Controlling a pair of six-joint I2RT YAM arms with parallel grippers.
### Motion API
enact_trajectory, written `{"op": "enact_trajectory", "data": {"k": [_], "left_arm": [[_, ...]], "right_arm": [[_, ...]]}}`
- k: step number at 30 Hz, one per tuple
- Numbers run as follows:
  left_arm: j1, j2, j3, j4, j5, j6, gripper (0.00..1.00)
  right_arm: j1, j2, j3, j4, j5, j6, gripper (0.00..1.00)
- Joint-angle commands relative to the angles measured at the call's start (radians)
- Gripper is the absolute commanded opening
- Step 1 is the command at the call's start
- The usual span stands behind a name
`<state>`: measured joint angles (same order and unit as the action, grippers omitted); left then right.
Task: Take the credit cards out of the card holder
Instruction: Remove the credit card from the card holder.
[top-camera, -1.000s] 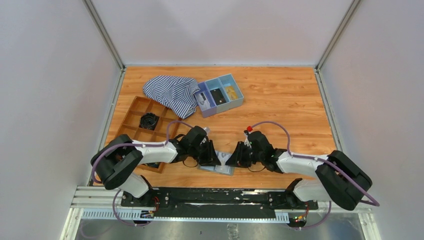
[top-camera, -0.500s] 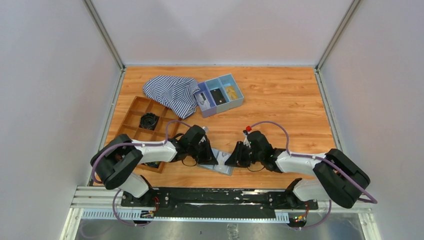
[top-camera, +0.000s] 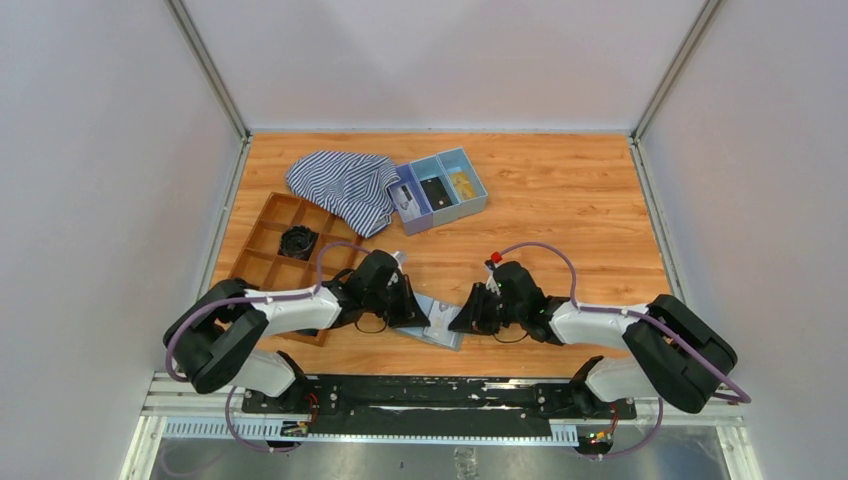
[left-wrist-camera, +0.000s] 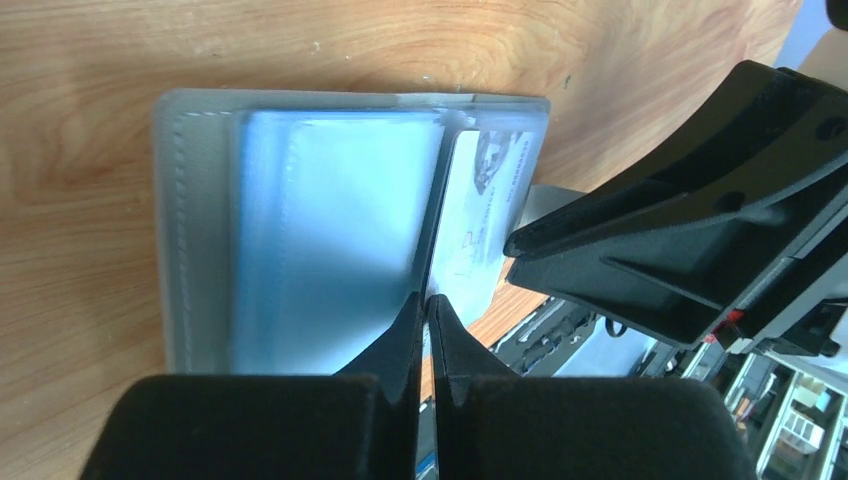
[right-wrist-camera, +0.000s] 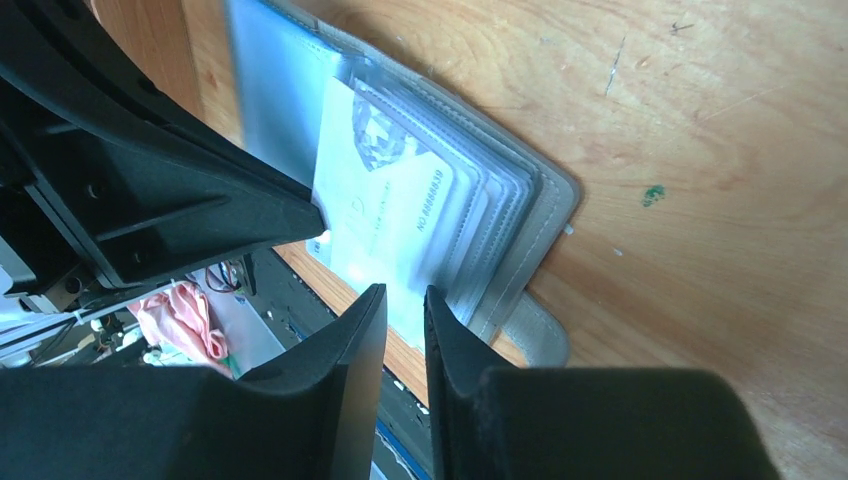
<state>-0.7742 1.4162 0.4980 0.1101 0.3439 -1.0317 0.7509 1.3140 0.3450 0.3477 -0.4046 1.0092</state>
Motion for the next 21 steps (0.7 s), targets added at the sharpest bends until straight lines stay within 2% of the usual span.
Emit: {"op": "enact_trajectory", "data": {"k": [1, 21], "left_arm": [[0.024, -0.052, -0.031, 0.022, 0.015, -0.006, 0.0], [0.128, -0.219, -0.144, 0.007, 0.011, 0.006, 0.0]], "right_arm": [[0.013, 0.021, -0.012, -0.058, 0.027, -0.008, 0.25], [0.015, -0.01, -0.02, -0.093, 0.046, -0.011, 0.23]]}}
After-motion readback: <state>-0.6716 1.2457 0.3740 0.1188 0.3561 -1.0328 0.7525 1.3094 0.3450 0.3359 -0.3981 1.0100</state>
